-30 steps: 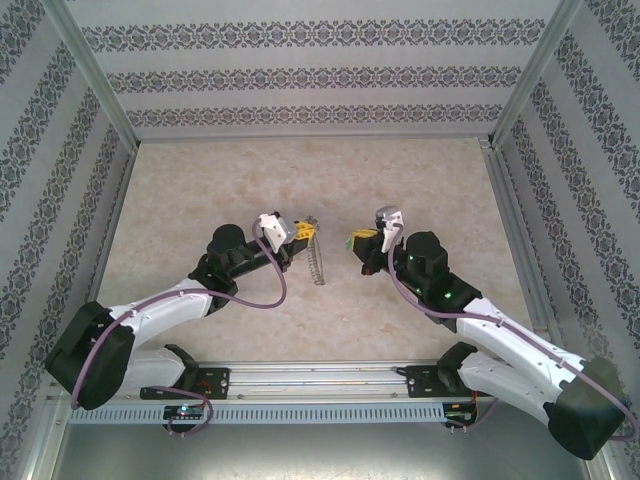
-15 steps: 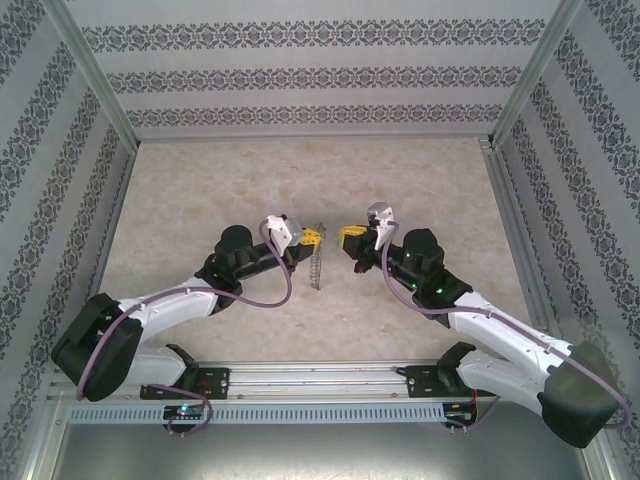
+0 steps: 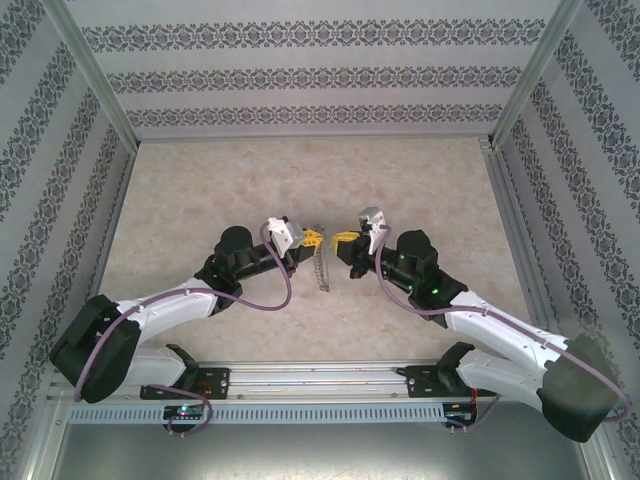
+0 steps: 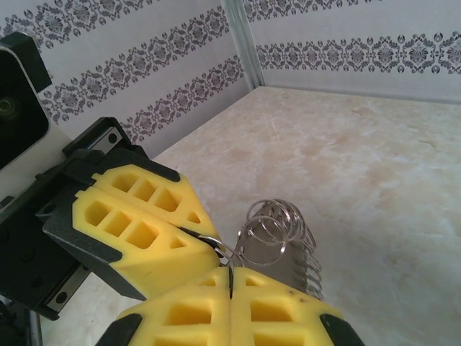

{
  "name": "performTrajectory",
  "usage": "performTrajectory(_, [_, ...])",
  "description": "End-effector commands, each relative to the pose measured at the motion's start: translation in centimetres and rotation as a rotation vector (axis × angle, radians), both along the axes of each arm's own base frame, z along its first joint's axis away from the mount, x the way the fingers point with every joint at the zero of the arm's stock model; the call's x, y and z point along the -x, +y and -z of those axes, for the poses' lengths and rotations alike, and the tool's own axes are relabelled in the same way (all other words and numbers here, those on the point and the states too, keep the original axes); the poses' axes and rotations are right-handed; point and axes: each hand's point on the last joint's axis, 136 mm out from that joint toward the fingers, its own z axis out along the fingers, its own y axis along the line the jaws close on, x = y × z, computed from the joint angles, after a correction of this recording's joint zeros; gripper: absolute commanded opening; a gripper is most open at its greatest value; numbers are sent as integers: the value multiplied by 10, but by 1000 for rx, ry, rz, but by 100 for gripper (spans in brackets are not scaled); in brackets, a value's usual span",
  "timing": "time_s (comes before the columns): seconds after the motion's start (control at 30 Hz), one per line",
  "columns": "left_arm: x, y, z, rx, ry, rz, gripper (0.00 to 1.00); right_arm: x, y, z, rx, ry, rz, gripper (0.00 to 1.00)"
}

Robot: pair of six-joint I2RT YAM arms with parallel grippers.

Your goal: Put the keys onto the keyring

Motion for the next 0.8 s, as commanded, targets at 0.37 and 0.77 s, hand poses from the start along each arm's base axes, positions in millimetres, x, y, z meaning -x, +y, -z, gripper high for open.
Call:
performTrajectory(0.37, [7, -8, -26, 52, -50, 39, 0, 3, 14, -22, -17, -56, -52, 0])
performTrajectory(0.77, [8, -11, -28, 56, -55, 48, 0, 5, 18, -26, -13, -68, -66, 0])
